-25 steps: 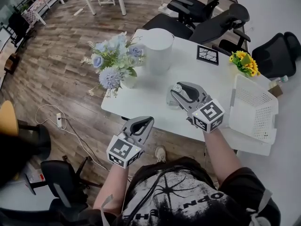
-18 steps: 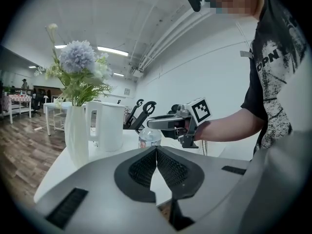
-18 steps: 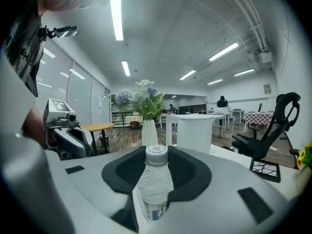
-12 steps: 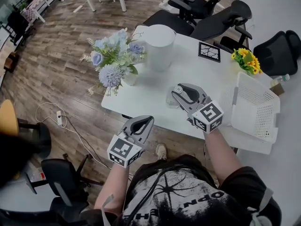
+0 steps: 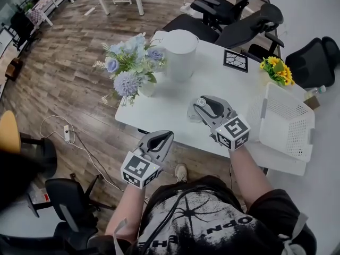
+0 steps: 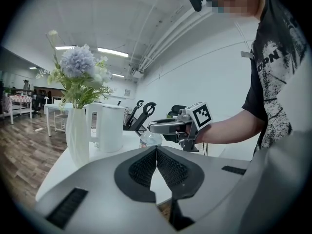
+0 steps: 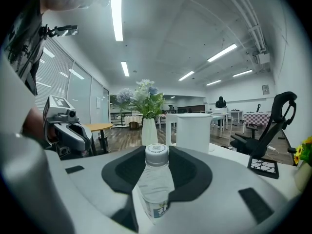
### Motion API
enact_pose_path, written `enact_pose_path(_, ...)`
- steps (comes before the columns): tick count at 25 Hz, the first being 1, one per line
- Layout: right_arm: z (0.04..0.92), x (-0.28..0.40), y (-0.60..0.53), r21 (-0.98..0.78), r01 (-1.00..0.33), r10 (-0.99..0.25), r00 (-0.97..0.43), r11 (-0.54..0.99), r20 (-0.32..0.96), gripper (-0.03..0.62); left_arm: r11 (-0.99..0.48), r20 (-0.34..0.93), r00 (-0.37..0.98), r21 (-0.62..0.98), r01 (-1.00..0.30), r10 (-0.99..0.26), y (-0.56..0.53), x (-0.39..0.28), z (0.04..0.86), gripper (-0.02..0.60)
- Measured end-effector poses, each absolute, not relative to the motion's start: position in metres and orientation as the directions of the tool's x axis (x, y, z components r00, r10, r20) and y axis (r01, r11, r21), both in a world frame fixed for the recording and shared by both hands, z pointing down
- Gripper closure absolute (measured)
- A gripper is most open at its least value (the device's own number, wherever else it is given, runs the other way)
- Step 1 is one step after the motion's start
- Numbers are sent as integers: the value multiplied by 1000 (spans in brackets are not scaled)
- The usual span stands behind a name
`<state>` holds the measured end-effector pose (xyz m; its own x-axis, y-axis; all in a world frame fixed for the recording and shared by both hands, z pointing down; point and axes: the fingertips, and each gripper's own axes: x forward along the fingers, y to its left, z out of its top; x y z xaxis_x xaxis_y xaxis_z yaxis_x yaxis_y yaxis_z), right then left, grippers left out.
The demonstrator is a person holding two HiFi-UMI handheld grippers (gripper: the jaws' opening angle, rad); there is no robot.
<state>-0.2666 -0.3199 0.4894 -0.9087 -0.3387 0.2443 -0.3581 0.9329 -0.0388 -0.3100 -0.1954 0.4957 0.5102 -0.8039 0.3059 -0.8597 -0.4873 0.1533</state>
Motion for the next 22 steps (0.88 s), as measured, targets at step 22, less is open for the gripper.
enact_pose_path(22,453,-230,-310,22,-446,-437,-866,895,244,382,-501,236,508,94,-861,-829,-202,-303,462,571)
